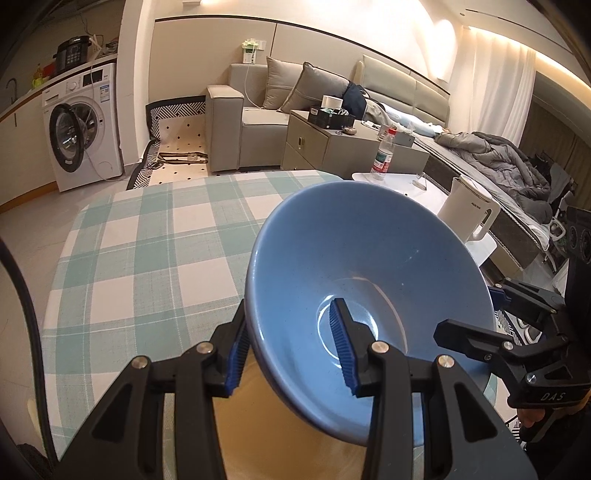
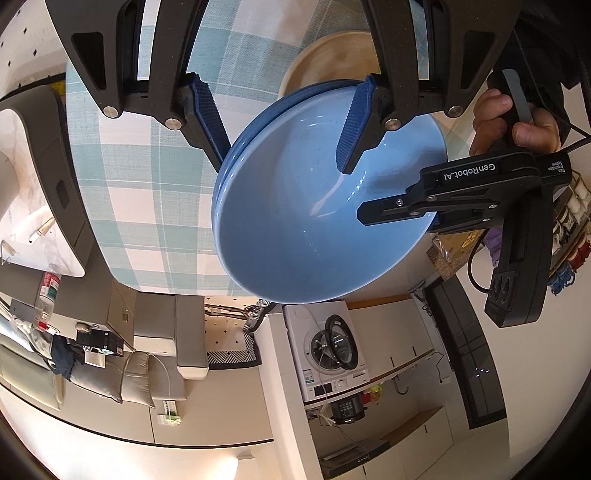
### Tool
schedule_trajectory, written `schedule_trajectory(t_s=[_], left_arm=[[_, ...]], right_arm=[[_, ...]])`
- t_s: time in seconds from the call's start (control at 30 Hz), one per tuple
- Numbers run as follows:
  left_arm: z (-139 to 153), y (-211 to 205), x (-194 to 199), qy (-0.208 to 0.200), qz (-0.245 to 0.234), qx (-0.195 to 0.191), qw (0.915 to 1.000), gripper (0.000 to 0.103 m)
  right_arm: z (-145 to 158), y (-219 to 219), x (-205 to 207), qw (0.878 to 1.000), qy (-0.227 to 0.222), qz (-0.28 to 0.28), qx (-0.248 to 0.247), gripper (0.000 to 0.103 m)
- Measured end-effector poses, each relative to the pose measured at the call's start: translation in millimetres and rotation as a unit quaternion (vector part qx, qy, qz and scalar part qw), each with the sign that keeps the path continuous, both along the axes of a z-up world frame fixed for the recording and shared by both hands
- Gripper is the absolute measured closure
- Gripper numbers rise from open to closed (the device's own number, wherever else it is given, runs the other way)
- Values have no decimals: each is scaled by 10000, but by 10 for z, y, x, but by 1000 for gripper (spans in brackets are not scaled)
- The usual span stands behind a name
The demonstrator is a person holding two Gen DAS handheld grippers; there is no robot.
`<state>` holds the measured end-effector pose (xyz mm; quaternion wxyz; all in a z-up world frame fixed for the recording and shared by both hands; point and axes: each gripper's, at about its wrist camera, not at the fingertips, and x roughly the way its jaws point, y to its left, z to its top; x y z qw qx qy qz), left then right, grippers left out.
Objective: Organize plates and bowls
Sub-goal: 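Lift the stacked blue bowls with both grippers over the cream plates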
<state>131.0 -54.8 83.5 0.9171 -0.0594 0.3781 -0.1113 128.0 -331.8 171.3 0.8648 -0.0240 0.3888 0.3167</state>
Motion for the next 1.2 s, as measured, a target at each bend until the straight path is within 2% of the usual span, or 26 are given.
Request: schedule_trajectory(t_s=[0.63,1.2], left_arm=[[-182,326,-332,112,424,-32,9990,63],[-424,430,-402,379,569,-59,9976,63]], right_arm=[[-192,351,-172,9989,165,433,-49,41],[-418,512,-126,9973,400,587,-167,41]])
